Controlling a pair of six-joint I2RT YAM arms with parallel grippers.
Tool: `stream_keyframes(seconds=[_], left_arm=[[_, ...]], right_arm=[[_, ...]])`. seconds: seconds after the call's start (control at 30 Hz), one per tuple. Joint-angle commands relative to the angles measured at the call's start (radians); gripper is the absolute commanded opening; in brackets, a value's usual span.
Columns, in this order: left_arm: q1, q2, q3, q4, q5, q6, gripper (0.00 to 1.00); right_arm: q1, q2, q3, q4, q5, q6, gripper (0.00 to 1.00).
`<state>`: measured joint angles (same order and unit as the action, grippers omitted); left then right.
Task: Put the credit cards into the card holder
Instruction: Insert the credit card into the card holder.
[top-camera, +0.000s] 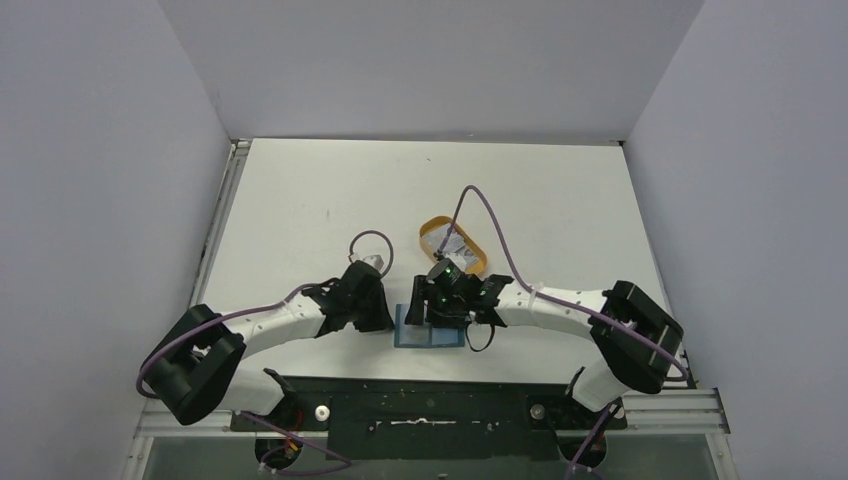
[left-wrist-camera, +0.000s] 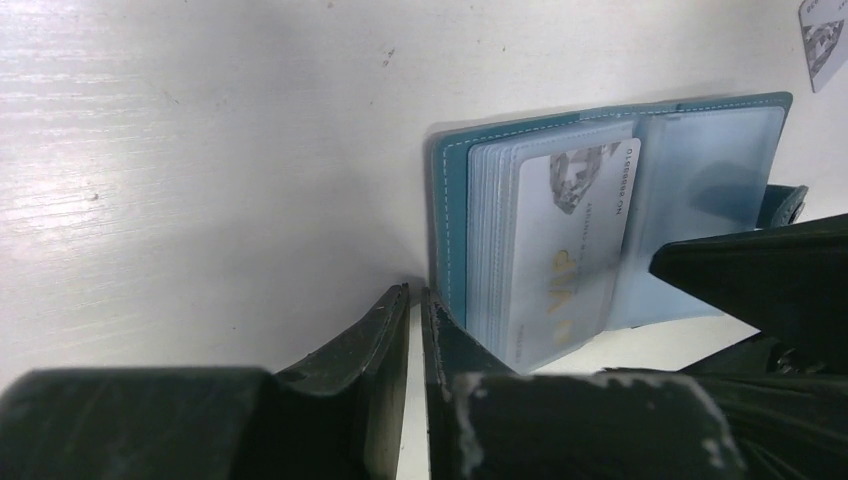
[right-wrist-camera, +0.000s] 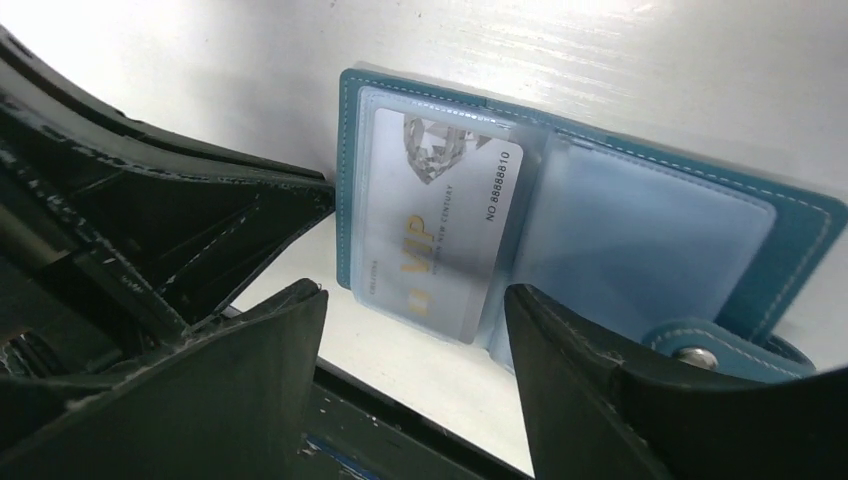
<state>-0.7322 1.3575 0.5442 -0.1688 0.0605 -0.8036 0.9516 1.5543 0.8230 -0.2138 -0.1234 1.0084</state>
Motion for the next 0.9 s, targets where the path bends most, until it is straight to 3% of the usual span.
stream_keyframes(seconds=[0.0,0.23,0.37,0.57,0.7,0.87], left_arm=[[-0.005,-0.031,-0.019,-0.011,0.002,0.017,0.1],[-0.004,-0.086,-0.005,-0.062,-0.018,0.016,0.26],[-0.004,-0.142,0.006,-0.115,-0.04,0.018,0.46],[-0.003,-0.26,0.015,-0.208,-0.104,0.021,0.62],[0.001,-0.339,0.011,-0.265,-0.154,0.014,0.66],[0.017,-0.42,-0.056,-0.193,-0.175,-0.046,0.69]], right_arm=[[0.014,-0.073,0.07,-0.102,0.09,-0.058,0.69],[0.022,-0.144,0.123,-0.22,0.157,-0.11,0.86],[0.021,-0.227,0.139,-0.287,0.175,-0.154,0.92],[0.02,-0.395,0.178,-0.456,0.299,-0.235,0.92],[0.012,-0.571,0.084,-0.477,0.444,-0.256,0.91],[-0.035,-0.658,-0.051,-0.422,0.355,-0.279,0.88]])
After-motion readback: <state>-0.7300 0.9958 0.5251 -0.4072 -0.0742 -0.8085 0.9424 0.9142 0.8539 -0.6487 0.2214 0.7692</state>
